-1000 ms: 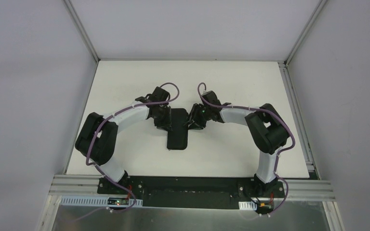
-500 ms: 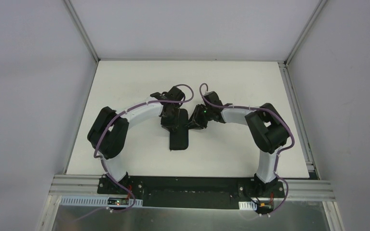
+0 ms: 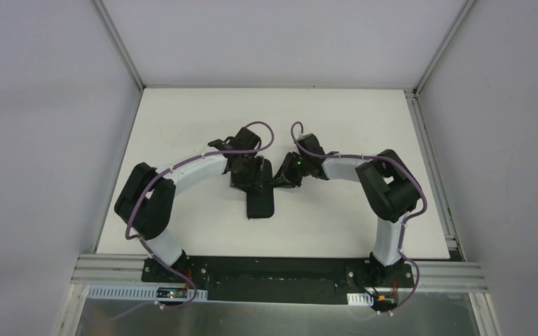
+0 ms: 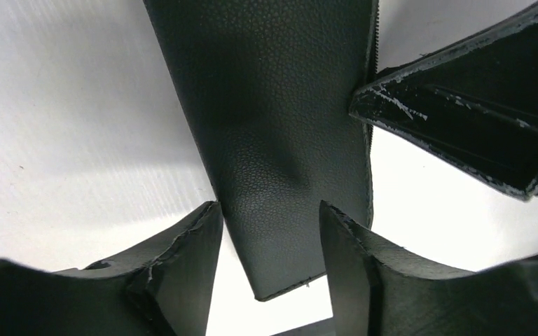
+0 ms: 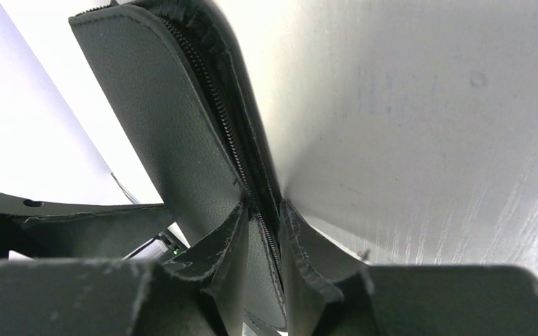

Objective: Sort the hair-cutting tools

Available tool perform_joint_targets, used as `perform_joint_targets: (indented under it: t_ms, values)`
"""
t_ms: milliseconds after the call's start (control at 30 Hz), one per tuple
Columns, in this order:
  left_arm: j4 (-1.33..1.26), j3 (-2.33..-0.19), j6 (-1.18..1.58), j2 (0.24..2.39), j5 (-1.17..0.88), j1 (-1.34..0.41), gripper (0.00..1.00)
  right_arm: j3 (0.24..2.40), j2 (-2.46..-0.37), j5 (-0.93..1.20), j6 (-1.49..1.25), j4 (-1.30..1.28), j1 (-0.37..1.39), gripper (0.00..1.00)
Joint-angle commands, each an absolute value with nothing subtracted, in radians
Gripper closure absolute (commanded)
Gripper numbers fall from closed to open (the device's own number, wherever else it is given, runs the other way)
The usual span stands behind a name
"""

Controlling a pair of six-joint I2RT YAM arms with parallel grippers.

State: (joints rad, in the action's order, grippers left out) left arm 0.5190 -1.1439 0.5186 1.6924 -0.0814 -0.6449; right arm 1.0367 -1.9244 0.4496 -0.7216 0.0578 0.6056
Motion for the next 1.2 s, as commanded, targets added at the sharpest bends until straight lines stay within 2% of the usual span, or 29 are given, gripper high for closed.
perform_joint_targets:
  t_ms: [0,133,400,633,800,1067,1167]
  values:
    - [0.434,-1.069,0.591,1.619,-0.234,-0.579,0.42,0.966,-2.054,0.306,-0.679,-0.094,0.633,0.91]
    - [0.384,-1.022,0.615,1.614,-0.291,-0.514,0.39,0.968,-2.063,0.309,-0.677,-0.096,0.632,0.93]
    - [0.311,-0.966,0.626,1.640,-0.348,-0.488,0.50,0.969,-2.074,0.304,-0.673,-0.101,0.630,0.94]
    - [0.310,-0.941,0.631,1.701,-0.356,-0.503,0.41,0.974,-2.082,0.306,-0.675,-0.099,0.630,0.95]
    - [0.310,-0.928,0.647,1.729,-0.338,-0.517,0.41,0.976,-2.085,0.304,-0.678,-0.097,0.630,0.95]
    - [0.310,-0.924,0.666,1.760,-0.301,-0.540,0.58,0.973,-2.072,0.308,-0.681,-0.099,0.632,0.94]
    - [0.310,-0.915,0.691,1.765,-0.265,-0.554,0.65,0.951,-1.994,0.262,-0.688,-0.111,0.633,0.92]
